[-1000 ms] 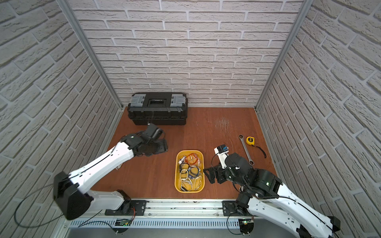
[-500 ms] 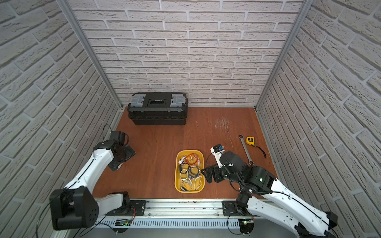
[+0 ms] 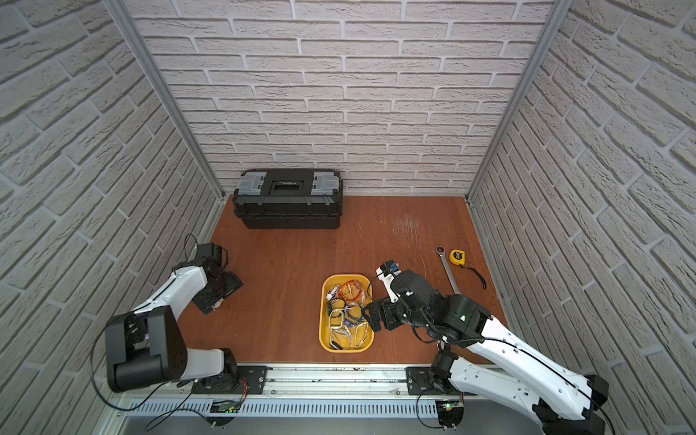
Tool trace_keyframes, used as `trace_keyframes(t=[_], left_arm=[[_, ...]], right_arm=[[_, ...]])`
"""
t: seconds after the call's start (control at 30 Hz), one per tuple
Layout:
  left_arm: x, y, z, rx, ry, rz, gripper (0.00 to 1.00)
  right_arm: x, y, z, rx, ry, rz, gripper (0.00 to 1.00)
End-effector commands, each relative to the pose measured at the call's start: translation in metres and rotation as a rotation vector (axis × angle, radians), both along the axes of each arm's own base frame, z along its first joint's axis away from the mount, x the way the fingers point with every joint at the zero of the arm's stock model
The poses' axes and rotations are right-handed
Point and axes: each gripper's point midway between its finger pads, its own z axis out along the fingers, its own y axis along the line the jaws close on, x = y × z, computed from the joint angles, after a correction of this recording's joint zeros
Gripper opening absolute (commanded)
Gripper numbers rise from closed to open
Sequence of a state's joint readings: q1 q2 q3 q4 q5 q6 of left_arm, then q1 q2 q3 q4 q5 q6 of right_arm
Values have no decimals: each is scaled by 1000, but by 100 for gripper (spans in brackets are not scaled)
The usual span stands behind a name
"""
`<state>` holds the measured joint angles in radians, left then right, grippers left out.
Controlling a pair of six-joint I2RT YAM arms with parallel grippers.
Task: Put the watch into the storage box
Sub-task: Pick up the watch at the center of the board.
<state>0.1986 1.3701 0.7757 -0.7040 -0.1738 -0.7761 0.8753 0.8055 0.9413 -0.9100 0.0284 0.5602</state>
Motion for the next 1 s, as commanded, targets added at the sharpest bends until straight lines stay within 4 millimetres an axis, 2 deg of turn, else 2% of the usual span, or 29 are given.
trace_keyframes(t=[0.0,0.23,0.4,0.6,0.7,0.83,0.97], left_arm=[[11,3,-4,-3,-31,-18,90],[17,8,-6,14,-42,-25,88],[21,11,-16,4,-28,-18,82],[32,12,-17,-14,-46,-24,61],[36,9,-14,-27,-62,-39,46],[37,0,-12,-50,-82,-70,29],[41,-14,-9,-79,-100,-119,20]], right_arm=[[4,7,15,45,-36,10,100],[4,7,12,34,-26,7,100],[6,9,13,36,-26,7,100],[8,12,15,43,-26,7,100],[9,13,16,43,-28,6,100],[10,15,16,49,-32,5,100],[11,15,16,52,-32,2,100]])
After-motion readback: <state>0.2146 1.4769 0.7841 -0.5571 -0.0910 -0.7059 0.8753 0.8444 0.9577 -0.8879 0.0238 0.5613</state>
